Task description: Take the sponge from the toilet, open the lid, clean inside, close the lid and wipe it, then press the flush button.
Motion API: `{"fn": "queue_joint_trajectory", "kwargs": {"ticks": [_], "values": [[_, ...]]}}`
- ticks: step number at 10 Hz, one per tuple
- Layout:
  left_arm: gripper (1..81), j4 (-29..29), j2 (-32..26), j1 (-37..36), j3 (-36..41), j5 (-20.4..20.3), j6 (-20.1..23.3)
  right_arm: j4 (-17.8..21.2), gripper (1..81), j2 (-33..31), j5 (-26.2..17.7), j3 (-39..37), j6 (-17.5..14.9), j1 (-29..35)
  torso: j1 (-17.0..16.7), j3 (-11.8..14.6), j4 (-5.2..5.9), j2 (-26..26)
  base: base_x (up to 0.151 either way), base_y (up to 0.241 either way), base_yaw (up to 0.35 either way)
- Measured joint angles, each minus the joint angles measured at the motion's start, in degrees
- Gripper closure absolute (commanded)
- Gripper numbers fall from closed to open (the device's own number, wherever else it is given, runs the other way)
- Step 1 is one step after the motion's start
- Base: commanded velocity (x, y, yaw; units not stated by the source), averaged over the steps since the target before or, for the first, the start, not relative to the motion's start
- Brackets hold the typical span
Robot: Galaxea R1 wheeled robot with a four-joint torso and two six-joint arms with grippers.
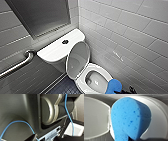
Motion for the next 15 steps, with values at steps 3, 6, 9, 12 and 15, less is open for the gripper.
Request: {"fn": "queue_joint_trajectory", "kwargs": {"ticks": [3, 6, 9, 12, 15], "values": [[1.0, 0.0, -0.2, 0.0, 0.0, 0.1, -0.1, 0.8, 81.1, 8.1, -7.4, -11.8, -0.8, 6.3, 0.0, 0.0, 0.00, 0.0, 0.000, 0.000, 0.000], [1.0, 0.0, -0.4, 0.0, 0.0, 0.1, -0.1, 1.5, 81.1, 16.9, -14.4, -23.6, -1.2, 12.1, 0.0, 0.0, 0.00, 0.0, 0.000, 0.000, 0.000], [1.0, 0.0, -0.6, 0.0, 0.0, 0.2, -0.1, 1.7, 81.1, 24.0, -19.7, -34.1, -1.2, 15.0, 0.0, 0.0, 0.00, 0.0, 0.000, 0.000, 0.000], [1.0, -0.1, -0.6, -0.1, 0.0, 0.2, -0.1, 1.8, 81.1, 32.8, -23.4, -46.8, -1.2, 17.9, 0.0, 0.0, 0.00, 0.0, 0.000, 0.000, 0.000], [1.0, -0.1, -0.6, -0.2, 0.0, 0.2, -0.1, 1.8, 81.1, 40.9, -26.8, -55.4, -1.2, 20.4, 0.0, 0.0, 0.00, 0.0, 0.000, 0.000, 0.000]]}}
